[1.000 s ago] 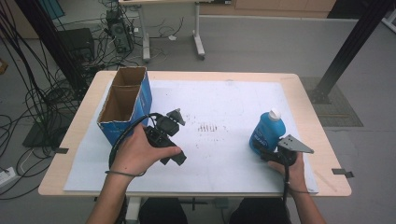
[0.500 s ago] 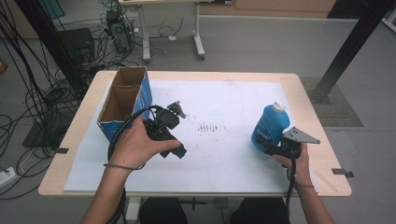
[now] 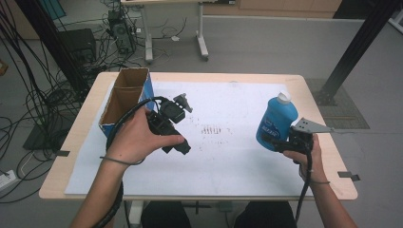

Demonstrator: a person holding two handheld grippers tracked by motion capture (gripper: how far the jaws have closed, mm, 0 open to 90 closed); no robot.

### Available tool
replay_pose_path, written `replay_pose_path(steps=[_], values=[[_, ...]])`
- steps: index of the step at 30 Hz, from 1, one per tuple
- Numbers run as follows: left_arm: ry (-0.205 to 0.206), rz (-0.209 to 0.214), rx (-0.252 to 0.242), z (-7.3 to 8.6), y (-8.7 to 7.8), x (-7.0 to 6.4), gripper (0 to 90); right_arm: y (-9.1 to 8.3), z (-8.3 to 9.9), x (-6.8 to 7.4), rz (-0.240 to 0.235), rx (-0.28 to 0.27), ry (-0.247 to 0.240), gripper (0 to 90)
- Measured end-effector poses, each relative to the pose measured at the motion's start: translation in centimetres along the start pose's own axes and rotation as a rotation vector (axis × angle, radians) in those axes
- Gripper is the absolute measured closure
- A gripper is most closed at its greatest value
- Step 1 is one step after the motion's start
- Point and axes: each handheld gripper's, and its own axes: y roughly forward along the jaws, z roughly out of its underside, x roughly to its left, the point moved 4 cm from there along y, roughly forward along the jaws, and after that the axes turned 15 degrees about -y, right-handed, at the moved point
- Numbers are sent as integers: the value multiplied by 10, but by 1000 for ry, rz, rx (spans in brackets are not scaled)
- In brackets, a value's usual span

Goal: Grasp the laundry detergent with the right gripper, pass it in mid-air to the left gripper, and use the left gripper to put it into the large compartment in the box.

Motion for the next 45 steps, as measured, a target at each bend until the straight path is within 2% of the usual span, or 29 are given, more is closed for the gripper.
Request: replay_pose_path(steps=[8,12,20,22,28,34,39,45], values=[[103,5,8,-8,-18,-6,82,-5,-29,2,-126,-22,-18,412],[153,32,3,-15,-27,-9,82,-7,-42,1,-176,-50,-25,412],[246,69,-20,-28,-49,-12,83,-9,-59,5,-279,-61,-72,412],[275,64,-30,-31,-55,-13,83,-9,-61,7,-303,-65,-77,412],[355,92,-46,-39,-72,-18,84,-8,-69,13,-367,-84,-89,412],[392,83,-35,-47,-81,-26,84,-9,-76,19,-436,-107,-98,412],[444,105,-31,-52,-89,-35,83,-10,-82,25,-481,-108,-126,412],[489,110,-22,-56,-96,-43,83,-10,-88,32,-528,-115,-154,412]])
